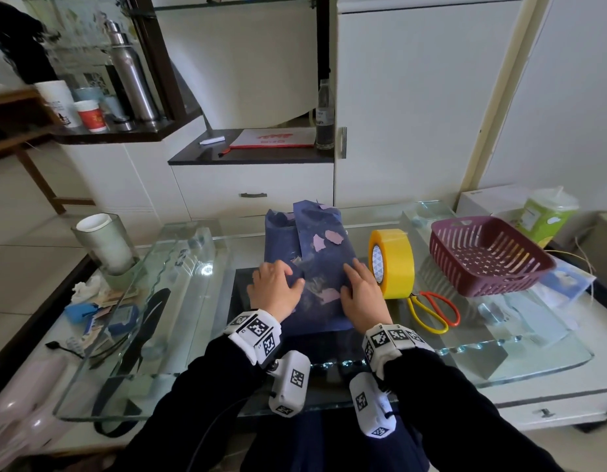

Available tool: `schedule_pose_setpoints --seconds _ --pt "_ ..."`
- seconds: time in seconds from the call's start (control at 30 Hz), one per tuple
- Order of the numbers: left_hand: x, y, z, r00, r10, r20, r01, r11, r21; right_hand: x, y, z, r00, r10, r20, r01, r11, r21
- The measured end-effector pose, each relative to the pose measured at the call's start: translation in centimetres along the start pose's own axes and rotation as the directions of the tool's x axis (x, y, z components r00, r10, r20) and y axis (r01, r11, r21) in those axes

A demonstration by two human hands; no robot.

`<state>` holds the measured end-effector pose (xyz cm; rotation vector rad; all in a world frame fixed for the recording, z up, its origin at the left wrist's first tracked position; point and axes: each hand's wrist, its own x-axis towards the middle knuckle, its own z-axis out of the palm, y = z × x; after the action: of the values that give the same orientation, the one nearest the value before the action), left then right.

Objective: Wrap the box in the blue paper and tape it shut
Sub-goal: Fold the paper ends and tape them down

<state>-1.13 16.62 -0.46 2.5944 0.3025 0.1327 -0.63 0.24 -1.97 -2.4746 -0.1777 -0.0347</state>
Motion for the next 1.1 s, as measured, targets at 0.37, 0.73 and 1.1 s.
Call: schedule_pose_setpoints --seconds 0.37,0.73,1.1 --pt "-0.1 -6.0 -1.3 0.927 -0.332 0.174 0.302 0.936 0.179 0.1 -2.0 5.5 0.916 0.262 0.304 -0.338 0.913 0.230" --pt "-0.2 -3.7 1.6 0.973 -0.155 0.173 0.110 0.964 0.242 -2.6 -1.7 6.5 0.882 -0.032 0.470 -0.062 0.981 0.183" --pt "1.9 6.0 5.4 0.936 0.274 0.222 -0.344 0.848 0.404 0.7 6.5 -5.8 0.957 0.253 0.145 -0.270 0.956 0.118"
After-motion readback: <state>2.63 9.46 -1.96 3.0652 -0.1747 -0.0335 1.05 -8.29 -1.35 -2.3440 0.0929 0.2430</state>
